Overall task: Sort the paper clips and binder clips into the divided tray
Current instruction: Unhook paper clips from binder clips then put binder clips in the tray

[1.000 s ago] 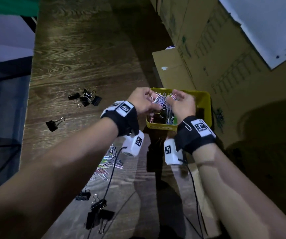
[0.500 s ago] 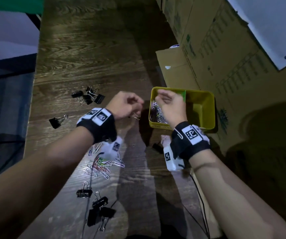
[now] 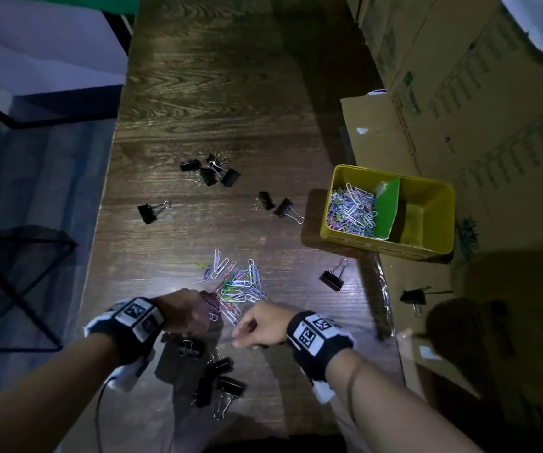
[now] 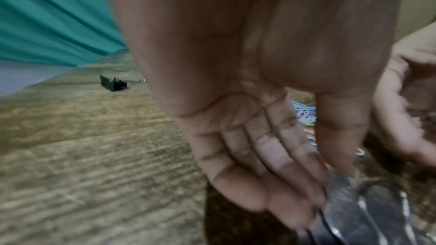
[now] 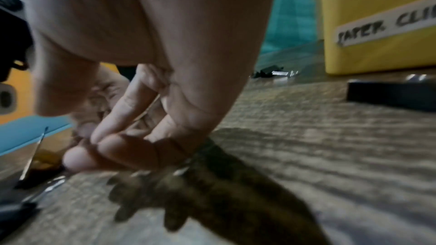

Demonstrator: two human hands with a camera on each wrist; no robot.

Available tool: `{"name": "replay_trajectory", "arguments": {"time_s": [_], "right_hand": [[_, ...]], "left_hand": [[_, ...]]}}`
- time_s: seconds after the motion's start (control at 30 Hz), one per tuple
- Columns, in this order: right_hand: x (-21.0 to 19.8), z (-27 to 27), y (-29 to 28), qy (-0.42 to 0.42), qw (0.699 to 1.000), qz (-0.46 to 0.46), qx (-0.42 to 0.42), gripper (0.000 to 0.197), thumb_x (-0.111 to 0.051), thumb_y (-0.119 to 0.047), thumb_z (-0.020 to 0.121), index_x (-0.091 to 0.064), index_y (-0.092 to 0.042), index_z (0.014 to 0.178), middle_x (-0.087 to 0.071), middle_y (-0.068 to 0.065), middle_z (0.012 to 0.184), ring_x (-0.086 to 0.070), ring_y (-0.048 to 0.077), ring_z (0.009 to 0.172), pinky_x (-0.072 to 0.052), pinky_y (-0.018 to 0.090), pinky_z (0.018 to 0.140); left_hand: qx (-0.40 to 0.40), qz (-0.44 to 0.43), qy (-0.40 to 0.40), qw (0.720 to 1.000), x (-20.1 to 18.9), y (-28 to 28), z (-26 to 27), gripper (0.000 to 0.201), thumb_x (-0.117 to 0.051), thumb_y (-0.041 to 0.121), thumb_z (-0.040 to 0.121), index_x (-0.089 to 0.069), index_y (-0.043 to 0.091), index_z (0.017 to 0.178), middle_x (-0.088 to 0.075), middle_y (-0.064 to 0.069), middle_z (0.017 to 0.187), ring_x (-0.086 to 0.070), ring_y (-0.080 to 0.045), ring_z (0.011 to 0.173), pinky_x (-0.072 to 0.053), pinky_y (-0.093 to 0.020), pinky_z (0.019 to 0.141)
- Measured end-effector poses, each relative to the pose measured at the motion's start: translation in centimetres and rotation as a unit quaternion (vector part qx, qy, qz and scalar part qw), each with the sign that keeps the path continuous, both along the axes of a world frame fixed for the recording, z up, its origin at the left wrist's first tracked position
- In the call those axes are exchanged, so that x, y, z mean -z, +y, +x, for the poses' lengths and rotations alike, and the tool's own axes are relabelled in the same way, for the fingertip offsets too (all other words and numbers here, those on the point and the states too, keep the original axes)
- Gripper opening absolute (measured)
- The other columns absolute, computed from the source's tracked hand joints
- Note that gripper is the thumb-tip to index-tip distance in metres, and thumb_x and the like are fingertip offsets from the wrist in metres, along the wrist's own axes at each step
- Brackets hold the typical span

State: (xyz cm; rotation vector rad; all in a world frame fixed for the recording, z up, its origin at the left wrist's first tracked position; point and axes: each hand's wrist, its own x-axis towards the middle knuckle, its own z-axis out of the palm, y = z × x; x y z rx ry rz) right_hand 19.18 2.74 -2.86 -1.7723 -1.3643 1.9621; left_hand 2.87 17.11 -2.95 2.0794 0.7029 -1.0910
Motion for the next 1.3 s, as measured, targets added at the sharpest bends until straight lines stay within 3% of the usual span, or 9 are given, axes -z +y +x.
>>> {"name": "replay_trajectory", "arguments": {"time_s": [0.13,0.27,0.37,0.43,0.53,0.67,0.87,1.13,1.3], "right_hand": [[1.0,-1.9,1.4,-0.060,0.992,0.063,0.095,0.025,-0.066,-0.017,0.085,-0.068,-0.010,0.109,-0.070,0.004,0.107,-0.064,0.017,0.095,-0.048,0.026,0.093],[0.2,-1.0,1.8,-0.134,0.956,0.139,0.222,0.019,-0.071,-0.020,0.082,-0.072,-0.013,0.098,-0.070,0.003,0.088,-0.062,0.013,0.081,-0.047,0.022,0.081],[-0.3,0.0,1.4,-0.250,0.932,0.128,0.227,0.063,-0.077,-0.040,0.073,-0.050,-0.020,0.126,-0.050,0.003,0.121,-0.051,0.019,0.108,-0.047,0.035,0.092],[-0.4,-0.2,1.3,-0.320,0.927,0.092,0.174,0.102,-0.079,-0.050,0.065,-0.022,-0.021,0.144,-0.029,0.010,0.139,-0.038,0.027,0.124,-0.043,0.040,0.098],[-0.3,-1.3,1.9,-0.348,0.922,0.092,0.142,0.118,-0.080,-0.051,0.062,-0.007,-0.018,0.148,-0.024,0.014,0.137,-0.029,0.030,0.127,-0.042,0.039,0.098],[0.1,-2.4,3.1,-0.351,0.921,0.115,0.123,0.088,-0.079,-0.033,0.072,-0.029,-0.013,0.141,-0.031,0.014,0.136,-0.029,0.035,0.130,-0.036,0.041,0.105],[0.1,-2.0,3.5,-0.305,0.930,0.144,0.148,0.039,-0.063,-0.002,0.085,-0.057,-0.008,0.122,-0.047,0.017,0.126,-0.055,0.037,0.110,-0.049,0.043,0.091],[-0.1,0.1,3.3,-0.256,0.947,0.107,0.164,0.038,-0.063,-0.015,0.089,-0.058,-0.013,0.127,-0.062,0.017,0.120,-0.060,0.029,0.108,-0.046,0.031,0.090],[0.4,0.9,2.9,-0.224,0.943,0.101,0.223,0.037,-0.069,-0.020,0.085,-0.063,-0.018,0.121,-0.061,0.014,0.126,-0.060,0.028,0.108,-0.046,0.031,0.095]], "left_hand": [[-0.059,0.036,-0.108,0.992,0.4,-0.8,1.4,0.019,-0.048,0.031,0.071,-0.054,0.017,0.060,-0.053,0.000,0.060,-0.047,-0.014,0.063,-0.038,-0.024,0.060],[-0.200,0.012,-0.224,0.954,0.0,0.5,1.5,0.027,-0.065,0.013,0.080,-0.057,0.031,0.061,-0.061,0.006,0.061,-0.051,-0.001,0.055,-0.044,-0.021,0.062],[-0.235,0.127,-0.261,0.928,-0.4,1.8,0.9,0.024,-0.074,0.021,0.073,-0.058,0.032,0.088,-0.061,0.002,0.085,-0.061,-0.010,0.072,-0.049,-0.030,0.070],[-0.201,0.197,-0.203,0.938,-0.5,2.0,0.7,0.073,-0.080,0.041,0.063,-0.043,0.032,0.125,-0.047,-0.003,0.116,-0.058,-0.020,0.096,-0.050,-0.037,0.086],[-0.161,0.199,-0.133,0.958,-0.6,0.6,2.0,0.106,-0.083,0.049,0.053,-0.023,0.039,0.139,-0.031,-0.007,0.132,-0.047,-0.028,0.112,-0.046,-0.044,0.096],[-0.158,0.214,-0.147,0.953,0.5,-1.8,3.7,0.089,-0.084,0.032,0.057,-0.040,0.028,0.134,-0.037,-0.010,0.128,-0.047,-0.032,0.113,-0.045,-0.041,0.097],[-0.184,0.198,-0.226,0.936,0.6,-2.1,3.5,0.039,-0.075,0.011,0.071,-0.066,0.011,0.109,-0.061,-0.011,0.112,-0.060,-0.029,0.099,-0.046,-0.031,0.088],[-0.215,0.175,-0.242,0.930,-0.1,0.0,2.4,0.016,-0.075,0.024,0.074,-0.074,0.016,0.088,-0.072,-0.007,0.080,-0.061,-0.019,0.074,-0.037,-0.017,0.067],[-0.401,0.037,-0.221,0.888,1.0,1.4,1.0,0.020,-0.083,0.016,0.064,-0.074,0.010,0.081,-0.072,-0.003,0.073,-0.063,-0.009,0.064,-0.044,-0.010,0.059]]}}
